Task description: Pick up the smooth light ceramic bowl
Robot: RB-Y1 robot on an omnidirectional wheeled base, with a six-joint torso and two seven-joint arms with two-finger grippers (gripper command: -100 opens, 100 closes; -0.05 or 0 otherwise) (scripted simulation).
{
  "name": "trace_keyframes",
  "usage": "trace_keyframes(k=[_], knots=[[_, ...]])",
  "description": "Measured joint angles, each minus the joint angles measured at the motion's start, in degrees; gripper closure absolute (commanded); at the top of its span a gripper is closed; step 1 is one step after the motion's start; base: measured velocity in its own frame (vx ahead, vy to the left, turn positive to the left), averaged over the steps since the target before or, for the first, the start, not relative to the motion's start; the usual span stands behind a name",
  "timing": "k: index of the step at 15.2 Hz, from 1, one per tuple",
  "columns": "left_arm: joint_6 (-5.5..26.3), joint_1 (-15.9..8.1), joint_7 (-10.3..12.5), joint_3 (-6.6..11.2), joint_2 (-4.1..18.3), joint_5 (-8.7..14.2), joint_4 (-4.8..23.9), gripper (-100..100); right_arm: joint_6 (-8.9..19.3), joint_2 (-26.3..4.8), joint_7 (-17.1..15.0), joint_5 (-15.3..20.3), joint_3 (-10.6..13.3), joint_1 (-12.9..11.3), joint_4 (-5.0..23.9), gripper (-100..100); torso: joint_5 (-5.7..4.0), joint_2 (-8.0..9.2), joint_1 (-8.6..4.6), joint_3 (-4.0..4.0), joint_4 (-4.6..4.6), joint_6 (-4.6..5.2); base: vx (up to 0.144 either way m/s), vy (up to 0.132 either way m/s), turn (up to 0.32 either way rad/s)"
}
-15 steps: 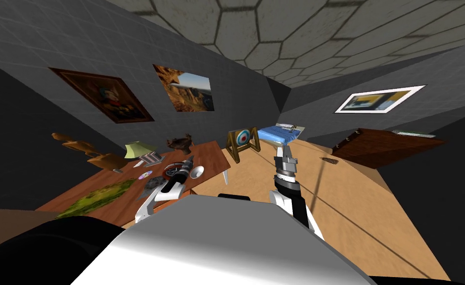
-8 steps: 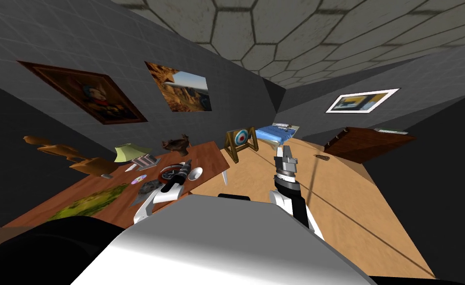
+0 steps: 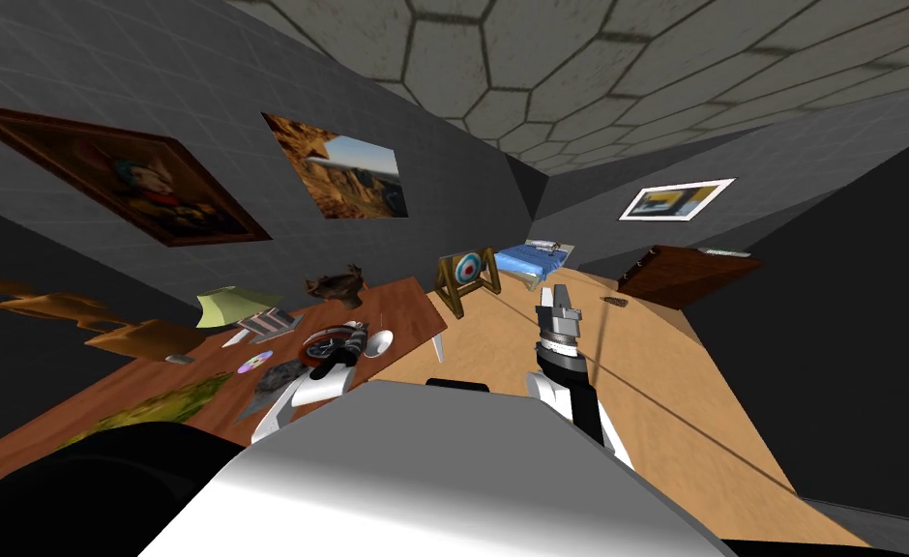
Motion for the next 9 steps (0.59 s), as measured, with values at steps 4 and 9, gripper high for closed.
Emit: trace_keyframes(k=[4, 9], knots=[[4.15, 0.07, -0.13, 1.31, -1.64, 0.71, 1.98, -100, 0.0, 0.0, 0.0, 0.0, 0.0, 0.0, 0.0, 0, 0.0, -0.01, -0.01, -0.01, 0.0, 0.0, 0.002, 0.022, -0.073], [8.92, 0.43, -0.14, 2.73, -2.83, 2.01, 2.86, -100, 0.0, 0.0, 0.0, 0.0, 0.0, 0.0, 0.0, 0, 0.0, -0.03, -0.03, -0.02, -0.01, 0.0, 0.007, 0.019, -0.086]])
